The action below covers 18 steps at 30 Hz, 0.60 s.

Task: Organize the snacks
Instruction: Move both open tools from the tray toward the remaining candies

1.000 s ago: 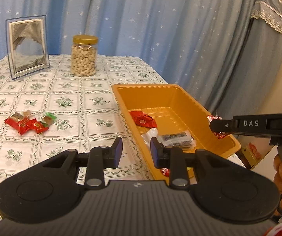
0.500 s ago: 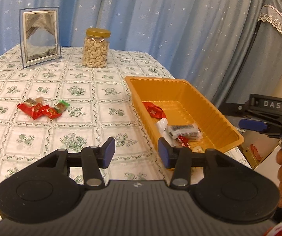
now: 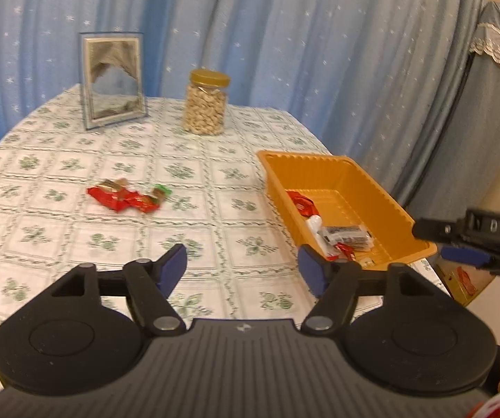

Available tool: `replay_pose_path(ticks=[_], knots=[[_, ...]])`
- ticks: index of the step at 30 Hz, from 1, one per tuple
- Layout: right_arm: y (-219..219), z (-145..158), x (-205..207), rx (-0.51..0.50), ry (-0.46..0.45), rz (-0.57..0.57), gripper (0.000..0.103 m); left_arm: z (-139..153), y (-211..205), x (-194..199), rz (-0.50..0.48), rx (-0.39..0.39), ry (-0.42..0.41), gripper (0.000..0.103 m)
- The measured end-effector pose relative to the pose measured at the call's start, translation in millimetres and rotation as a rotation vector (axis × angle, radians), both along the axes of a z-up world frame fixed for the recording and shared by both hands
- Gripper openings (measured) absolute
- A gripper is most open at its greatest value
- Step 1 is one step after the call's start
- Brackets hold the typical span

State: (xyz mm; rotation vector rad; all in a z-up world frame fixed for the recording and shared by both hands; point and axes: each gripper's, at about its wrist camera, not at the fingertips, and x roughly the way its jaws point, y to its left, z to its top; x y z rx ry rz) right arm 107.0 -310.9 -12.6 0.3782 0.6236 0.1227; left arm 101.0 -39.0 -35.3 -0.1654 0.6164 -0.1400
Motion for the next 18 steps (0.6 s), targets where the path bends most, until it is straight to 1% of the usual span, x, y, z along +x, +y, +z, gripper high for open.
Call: replay_pose_path(ticks=[1,3,6,16,18], knots=[[4.2,0.2,-3.4,-0.004,0.0,0.01,0.071,1.5,3.6,-2.9,0.008,0.001,-0.002,0.07],[12.0,0.9,-9.7,-0.009,0.0,0.028,0.071,4.8,12.5,-10.3,0.026,0.001,-0.006,0.076],[22.2,3.5,-16.1,-0.009,-0.003,0.048,0.071,8.6,23.9,-18.7,0.051,0.008,-0.012,0.082],[59.9,12.9,-23.7,-0.05,-0.026,0.13,0.071,16.3,64.3,-32.1,0.144,0.041,-0.02,0.092],[65.7,13.7,-23.4,-0.055,-0.03,0.143,0.071,18.4,71.6,-33.1,0.171,0.051,-0.026,0.097]])
